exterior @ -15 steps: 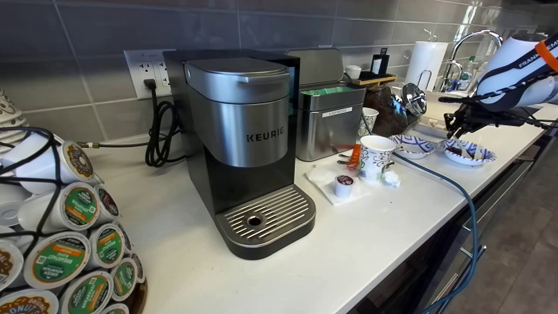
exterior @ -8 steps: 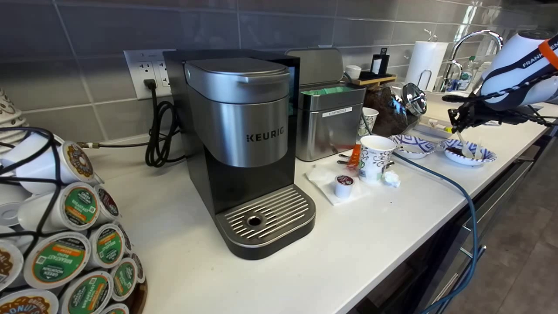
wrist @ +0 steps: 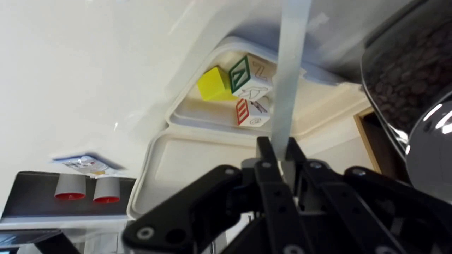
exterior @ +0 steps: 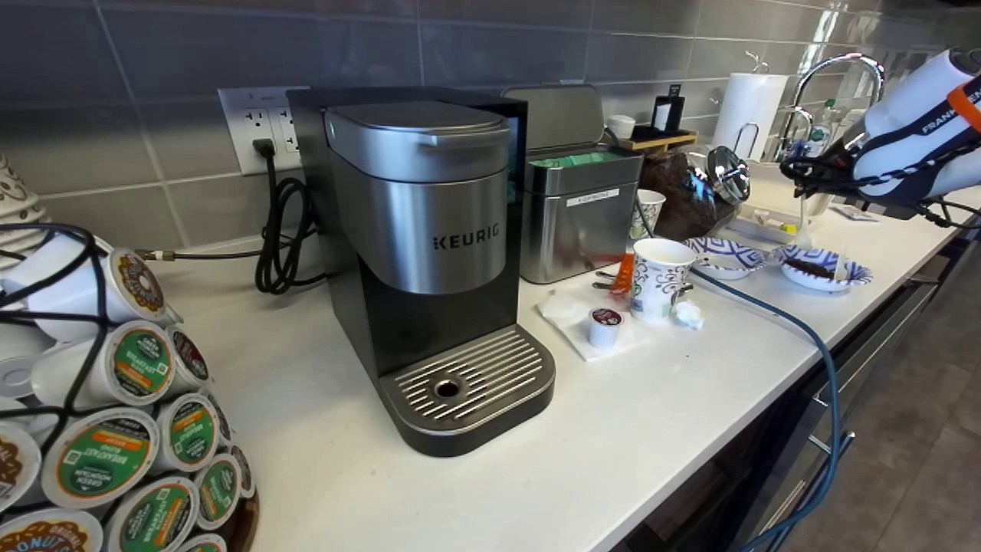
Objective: Use the spoon to scoop up contents from the bowl to right into the bowl to the left
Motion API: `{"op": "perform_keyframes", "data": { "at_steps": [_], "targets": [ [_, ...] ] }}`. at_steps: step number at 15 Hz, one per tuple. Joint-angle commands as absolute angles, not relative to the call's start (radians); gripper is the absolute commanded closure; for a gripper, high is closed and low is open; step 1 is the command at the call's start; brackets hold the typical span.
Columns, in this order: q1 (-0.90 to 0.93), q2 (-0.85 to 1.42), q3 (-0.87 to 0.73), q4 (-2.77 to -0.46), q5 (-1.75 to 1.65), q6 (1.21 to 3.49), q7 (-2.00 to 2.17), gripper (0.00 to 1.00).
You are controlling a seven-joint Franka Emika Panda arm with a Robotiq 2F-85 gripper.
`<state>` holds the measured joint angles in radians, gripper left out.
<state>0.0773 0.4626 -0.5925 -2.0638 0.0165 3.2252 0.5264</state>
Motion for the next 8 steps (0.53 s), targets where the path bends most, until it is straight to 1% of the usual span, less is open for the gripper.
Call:
{"op": "perform_keyframes", "data": {
  "at_steps": [1, 5, 8],
  "targets": [
    [0.267, 0.528, -0.778, -2.121, 0.059, 3.352, 0.588, 0.97],
    [0.464, 0.620, -0.960, -2.168, 0.168, 3.400, 0.611, 0.97],
    [0.560, 0.677, -1.023, -2.190, 0.251, 3.397, 0.628, 0.97]
  ]
}}
